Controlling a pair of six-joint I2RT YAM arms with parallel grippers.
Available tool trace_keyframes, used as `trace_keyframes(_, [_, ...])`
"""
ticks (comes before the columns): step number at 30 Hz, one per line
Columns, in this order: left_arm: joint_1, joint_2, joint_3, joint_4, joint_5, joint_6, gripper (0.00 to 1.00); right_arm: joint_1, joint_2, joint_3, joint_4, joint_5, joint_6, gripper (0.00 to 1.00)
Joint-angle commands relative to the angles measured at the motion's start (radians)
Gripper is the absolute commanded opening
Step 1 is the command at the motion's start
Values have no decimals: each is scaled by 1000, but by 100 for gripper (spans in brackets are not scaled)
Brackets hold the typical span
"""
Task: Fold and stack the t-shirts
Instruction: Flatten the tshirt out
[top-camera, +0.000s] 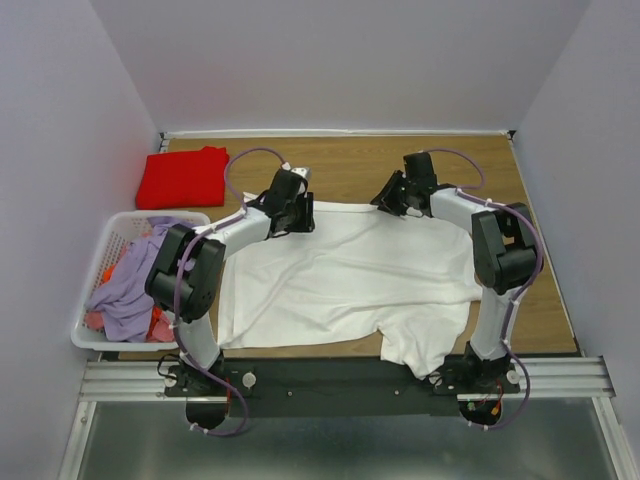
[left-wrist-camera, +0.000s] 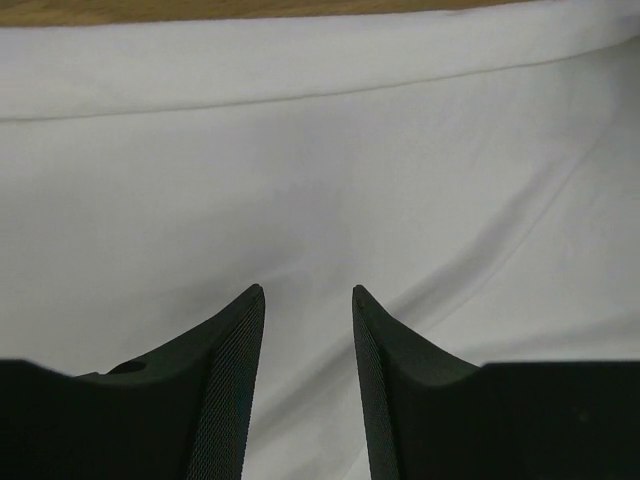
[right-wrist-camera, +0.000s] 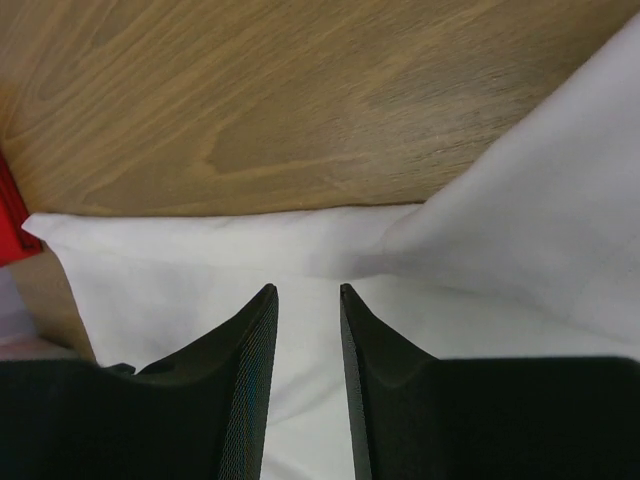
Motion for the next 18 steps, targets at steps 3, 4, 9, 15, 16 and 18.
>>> trace_keyframes(3, [-38,86,54,-12,21,30,47,1,62,36,23,42,53,38])
trace_keyframes(4, [-43,97,53,-16,24,31,47,1,63,33,23,40,59,38])
trace_keyframes(9, [-55,116,30,-14,27,34,47,1,72,33,23,48,59,38])
trace_keyframes(15, [-63,128,19,-14,30,36,47,1,86,35,20,42,85,39])
trace_keyframes(16, [-64,130,19,-16,30,36,47,1,77,21,19,42,96,40])
trace_keyframes(18, [-64,133,16,-17,30,36,47,1,59,-1,19,65,105,40])
